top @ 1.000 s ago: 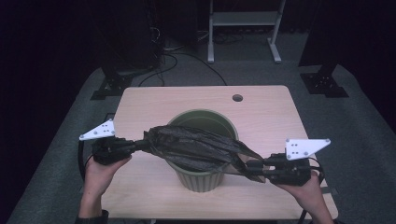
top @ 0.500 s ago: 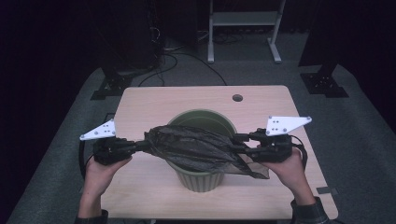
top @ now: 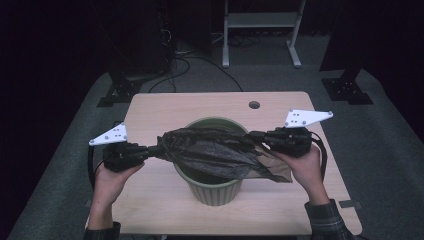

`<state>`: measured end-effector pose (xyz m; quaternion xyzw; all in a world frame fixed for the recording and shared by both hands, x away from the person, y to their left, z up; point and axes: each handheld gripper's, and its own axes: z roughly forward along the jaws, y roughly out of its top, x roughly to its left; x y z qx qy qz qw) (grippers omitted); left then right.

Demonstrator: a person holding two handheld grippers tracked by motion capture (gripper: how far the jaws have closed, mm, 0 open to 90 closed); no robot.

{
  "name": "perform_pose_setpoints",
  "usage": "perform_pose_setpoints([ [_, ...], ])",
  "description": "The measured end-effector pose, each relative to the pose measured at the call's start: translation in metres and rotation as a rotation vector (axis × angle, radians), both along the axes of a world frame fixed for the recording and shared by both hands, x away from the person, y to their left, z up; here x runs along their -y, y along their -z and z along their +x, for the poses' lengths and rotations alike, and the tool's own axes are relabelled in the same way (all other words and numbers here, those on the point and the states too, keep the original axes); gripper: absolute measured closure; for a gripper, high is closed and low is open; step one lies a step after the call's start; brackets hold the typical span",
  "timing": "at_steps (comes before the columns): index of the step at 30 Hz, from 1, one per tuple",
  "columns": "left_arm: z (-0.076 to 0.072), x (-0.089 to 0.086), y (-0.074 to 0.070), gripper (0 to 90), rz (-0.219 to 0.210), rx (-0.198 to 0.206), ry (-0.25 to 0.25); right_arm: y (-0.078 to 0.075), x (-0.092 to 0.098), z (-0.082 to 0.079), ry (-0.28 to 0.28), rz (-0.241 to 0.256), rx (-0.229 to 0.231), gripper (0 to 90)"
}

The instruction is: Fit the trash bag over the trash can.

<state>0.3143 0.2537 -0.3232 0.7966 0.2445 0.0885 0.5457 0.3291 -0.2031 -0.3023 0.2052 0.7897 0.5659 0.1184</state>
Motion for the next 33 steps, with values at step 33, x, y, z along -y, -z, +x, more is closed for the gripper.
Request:
perform_pose_setpoints([
  [33,0.011,0.003,0.009,90.0,0.019,-0.017,-0.004,0.080,-0.053,0.119,0.104,-0.095,-0.256,90.0],
])
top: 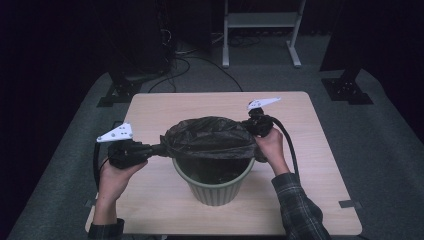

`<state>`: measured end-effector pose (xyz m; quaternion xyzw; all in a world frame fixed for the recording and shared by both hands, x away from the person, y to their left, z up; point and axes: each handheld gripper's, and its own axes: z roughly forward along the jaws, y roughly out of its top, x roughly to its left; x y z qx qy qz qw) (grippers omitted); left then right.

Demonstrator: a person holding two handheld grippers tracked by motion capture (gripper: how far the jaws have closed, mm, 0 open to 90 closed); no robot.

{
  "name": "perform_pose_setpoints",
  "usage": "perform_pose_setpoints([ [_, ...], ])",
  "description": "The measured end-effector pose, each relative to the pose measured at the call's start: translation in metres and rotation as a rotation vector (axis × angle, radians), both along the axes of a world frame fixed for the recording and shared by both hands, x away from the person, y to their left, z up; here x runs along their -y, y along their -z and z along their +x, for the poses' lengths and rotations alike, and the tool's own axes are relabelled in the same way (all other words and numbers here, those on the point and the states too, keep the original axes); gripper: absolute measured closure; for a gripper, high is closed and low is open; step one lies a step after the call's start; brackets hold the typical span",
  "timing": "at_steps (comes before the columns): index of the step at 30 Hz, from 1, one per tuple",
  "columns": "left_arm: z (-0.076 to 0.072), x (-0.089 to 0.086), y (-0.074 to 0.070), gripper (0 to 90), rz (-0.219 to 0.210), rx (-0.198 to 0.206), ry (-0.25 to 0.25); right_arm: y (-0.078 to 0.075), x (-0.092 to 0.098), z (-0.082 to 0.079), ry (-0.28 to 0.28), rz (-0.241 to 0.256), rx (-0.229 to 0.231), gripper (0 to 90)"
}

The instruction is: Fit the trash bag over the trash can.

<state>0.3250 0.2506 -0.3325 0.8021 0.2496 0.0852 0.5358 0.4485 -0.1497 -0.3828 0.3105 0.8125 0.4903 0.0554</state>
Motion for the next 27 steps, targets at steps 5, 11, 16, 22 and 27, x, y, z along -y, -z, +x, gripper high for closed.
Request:
perform_pose_setpoints([
  [5,0.000,-0.001,0.000,90.0,0.002,-0.003,0.002,0.020,-0.006,0.004,0.006,-0.069,-0.047,90.0],
  [11,0.000,-0.001,0.000,90.0,0.002,-0.003,0.003,0.029,-0.002,0.003,0.015,-0.080,-0.060,88.2],
  [16,-0.001,-0.002,0.000,90.0,0.001,-0.003,0.006,0.012,0.016,-0.005,0.052,-0.025,-0.017,76.5],
  [22,-0.001,-0.002,-0.001,90.0,-0.002,-0.002,0.006,-0.016,0.044,-0.024,0.076,0.044,0.055,71.1],
  [27,-0.002,-0.003,-0.002,90.0,-0.004,-0.004,0.009,-0.040,0.063,-0.045,0.065,0.128,0.103,67.9],
])
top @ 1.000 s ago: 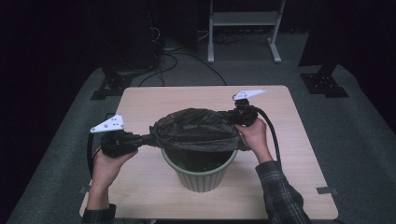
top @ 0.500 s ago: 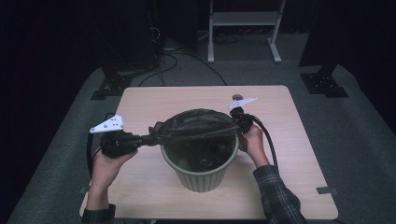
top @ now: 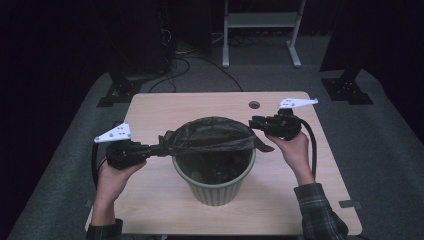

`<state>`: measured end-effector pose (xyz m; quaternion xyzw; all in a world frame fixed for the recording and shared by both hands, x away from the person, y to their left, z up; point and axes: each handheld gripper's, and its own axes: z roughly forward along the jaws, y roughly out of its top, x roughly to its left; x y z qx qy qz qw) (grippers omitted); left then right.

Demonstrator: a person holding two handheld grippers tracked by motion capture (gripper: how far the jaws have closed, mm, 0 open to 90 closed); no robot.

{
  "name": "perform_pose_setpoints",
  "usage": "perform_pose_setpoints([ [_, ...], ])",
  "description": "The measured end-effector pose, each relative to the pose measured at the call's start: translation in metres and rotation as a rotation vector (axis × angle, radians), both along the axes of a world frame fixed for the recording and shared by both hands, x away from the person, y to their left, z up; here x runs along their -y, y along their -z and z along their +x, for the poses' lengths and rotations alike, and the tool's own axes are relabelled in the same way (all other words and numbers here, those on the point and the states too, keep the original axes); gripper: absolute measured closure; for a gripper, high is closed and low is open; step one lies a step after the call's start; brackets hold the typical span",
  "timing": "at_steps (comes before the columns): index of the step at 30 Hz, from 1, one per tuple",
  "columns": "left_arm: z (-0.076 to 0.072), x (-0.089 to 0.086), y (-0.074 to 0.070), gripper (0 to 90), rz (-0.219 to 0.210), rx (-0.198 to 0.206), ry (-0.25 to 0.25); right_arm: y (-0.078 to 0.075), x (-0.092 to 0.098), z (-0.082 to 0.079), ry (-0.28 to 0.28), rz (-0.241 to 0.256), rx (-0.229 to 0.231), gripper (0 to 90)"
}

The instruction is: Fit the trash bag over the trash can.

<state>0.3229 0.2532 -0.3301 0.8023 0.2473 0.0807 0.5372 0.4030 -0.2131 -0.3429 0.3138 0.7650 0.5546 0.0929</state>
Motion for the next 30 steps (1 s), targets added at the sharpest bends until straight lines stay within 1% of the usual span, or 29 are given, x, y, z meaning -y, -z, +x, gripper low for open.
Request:
perform_pose_setpoints([
  [1,0.000,0.000,0.000,90.0,0.001,0.000,0.000,-0.006,0.003,-0.006,-0.010,0.019,0.014,66.4],
  [3,0.000,0.000,0.000,89.9,-0.001,-0.002,0.004,-0.013,0.006,-0.013,-0.033,0.053,0.027,63.1],
  [5,0.001,0.001,0.000,89.9,-0.003,-0.002,0.010,-0.019,0.005,-0.020,-0.075,0.087,0.028,59.2],
  [6,0.001,0.001,0.000,89.9,-0.002,-0.001,0.012,-0.020,0.004,-0.021,-0.085,0.092,0.029,57.8],
  [7,0.001,0.002,0.000,89.9,-0.001,-0.001,0.014,-0.022,0.001,-0.023,-0.107,0.093,0.032,54.8],
  [9,0.001,0.002,0.000,89.9,-0.001,-0.002,0.016,-0.022,-0.003,-0.024,-0.123,0.089,0.035,51.1],
  [11,0.001,0.002,0.000,89.9,-0.002,-0.003,0.016,-0.021,-0.009,-0.023,-0.148,0.084,0.021,47.3],
  [13,0.000,0.001,0.000,89.8,-0.003,-0.003,0.016,-0.019,-0.014,-0.022,-0.166,0.073,0.005,47.4],
  [14,0.001,0.001,0.000,89.9,-0.004,-0.004,0.016,-0.018,-0.016,-0.023,-0.170,0.065,0.005,50.0],
  [16,0.001,0.001,0.000,89.9,-0.004,-0.005,0.015,-0.018,-0.017,-0.025,-0.158,0.054,0.026,63.0],
  [17,0.001,0.001,0.000,89.9,-0.004,-0.005,0.015,-0.018,-0.016,-0.026,-0.157,0.056,0.029,70.0],
  [19,0.000,0.001,0.000,89.9,-0.003,-0.005,0.015,-0.018,-0.015,-0.027,-0.158,0.059,0.041,80.8],
  [20,0.000,0.001,0.000,89.9,-0.004,-0.004,0.015,-0.018,-0.014,-0.029,-0.161,0.058,0.046,84.7],
  [21,0.000,0.001,0.000,89.9,-0.003,-0.002,0.015,-0.019,-0.014,-0.030,-0.164,0.062,0.048,86.8],
  [24,0.000,0.001,0.000,89.9,0.003,-0.001,0.016,-0.021,-0.012,-0.037,-0.181,0.068,0.059,87.2],
  [27,0.000,0.002,0.000,89.9,0.006,-0.003,0.019,-0.022,-0.009,-0.047,-0.199,0.068,0.076,87.2],
  [30,-0.001,0.002,0.000,89.9,0.005,-0.001,0.021,-0.021,-0.006,-0.060,-0.218,0.075,0.082,87.2],
])
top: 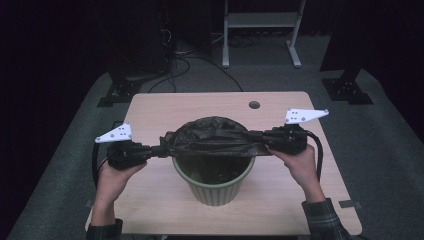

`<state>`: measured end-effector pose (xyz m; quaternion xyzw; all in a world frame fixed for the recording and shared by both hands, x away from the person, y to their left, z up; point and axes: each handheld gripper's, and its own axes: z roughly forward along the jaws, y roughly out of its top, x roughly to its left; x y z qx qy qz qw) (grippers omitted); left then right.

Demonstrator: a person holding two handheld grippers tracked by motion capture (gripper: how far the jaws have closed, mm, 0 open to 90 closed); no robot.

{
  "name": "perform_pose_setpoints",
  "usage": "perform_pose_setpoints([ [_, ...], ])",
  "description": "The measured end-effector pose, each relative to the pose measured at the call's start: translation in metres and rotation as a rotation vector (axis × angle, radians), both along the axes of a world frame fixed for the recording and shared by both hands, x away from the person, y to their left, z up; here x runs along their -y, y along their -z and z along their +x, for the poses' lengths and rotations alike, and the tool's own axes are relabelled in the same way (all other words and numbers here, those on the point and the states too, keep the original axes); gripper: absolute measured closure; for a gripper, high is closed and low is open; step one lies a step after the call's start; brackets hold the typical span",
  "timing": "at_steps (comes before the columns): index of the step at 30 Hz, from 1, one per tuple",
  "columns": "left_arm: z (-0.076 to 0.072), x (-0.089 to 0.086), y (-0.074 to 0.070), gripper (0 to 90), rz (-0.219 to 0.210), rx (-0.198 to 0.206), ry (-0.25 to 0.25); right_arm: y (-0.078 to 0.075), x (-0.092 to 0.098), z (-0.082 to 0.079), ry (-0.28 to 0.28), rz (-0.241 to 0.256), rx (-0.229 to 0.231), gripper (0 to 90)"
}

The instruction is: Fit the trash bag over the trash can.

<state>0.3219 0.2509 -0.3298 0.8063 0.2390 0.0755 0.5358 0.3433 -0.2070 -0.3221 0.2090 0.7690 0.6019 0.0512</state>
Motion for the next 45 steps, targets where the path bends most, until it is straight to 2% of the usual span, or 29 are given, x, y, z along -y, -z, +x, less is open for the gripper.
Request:
perform_pose_setpoints([
  [6,-0.001,0.000,-0.001,89.9,-0.003,0.004,0.004,0.003,0.003,-0.028,-0.029,-0.004,0.022,87.8],
  [14,-0.003,-0.001,-0.003,90.0,-0.006,0.010,0.005,0.011,0.005,-0.055,-0.069,0.002,0.021,88.2],
  [22,-0.004,-0.003,-0.004,90.0,-0.007,0.009,-0.002,0.017,-0.006,-0.078,-0.135,-0.002,0.027,88.3],
  [31,-0.004,-0.002,-0.003,90.0,0.001,0.008,0.000,0.023,-0.031,-0.087,-0.220,-0.017,0.020,88.2],
  [37,-0.003,-0.002,-0.003,90.0,0.008,0.007,-0.007,0.024,-0.051,-0.096,-0.291,-0.062,0.022,88.0],
  [40,-0.002,-0.003,-0.001,90.0,0.010,0.004,-0.016,0.019,-0.051,-0.096,-0.295,-0.063,0.037,80.4],
  [43,-0.001,-0.003,0.000,90.0,0.011,-0.003,-0.014,0.009,-0.044,-0.093,-0.255,-0.037,0.059,70.5],
  [45,-0.001,-0.002,0.000,90.0,0.012,-0.003,-0.013,0.002,-0.037,-0.087,-0.209,-0.027,0.077,67.5],
])
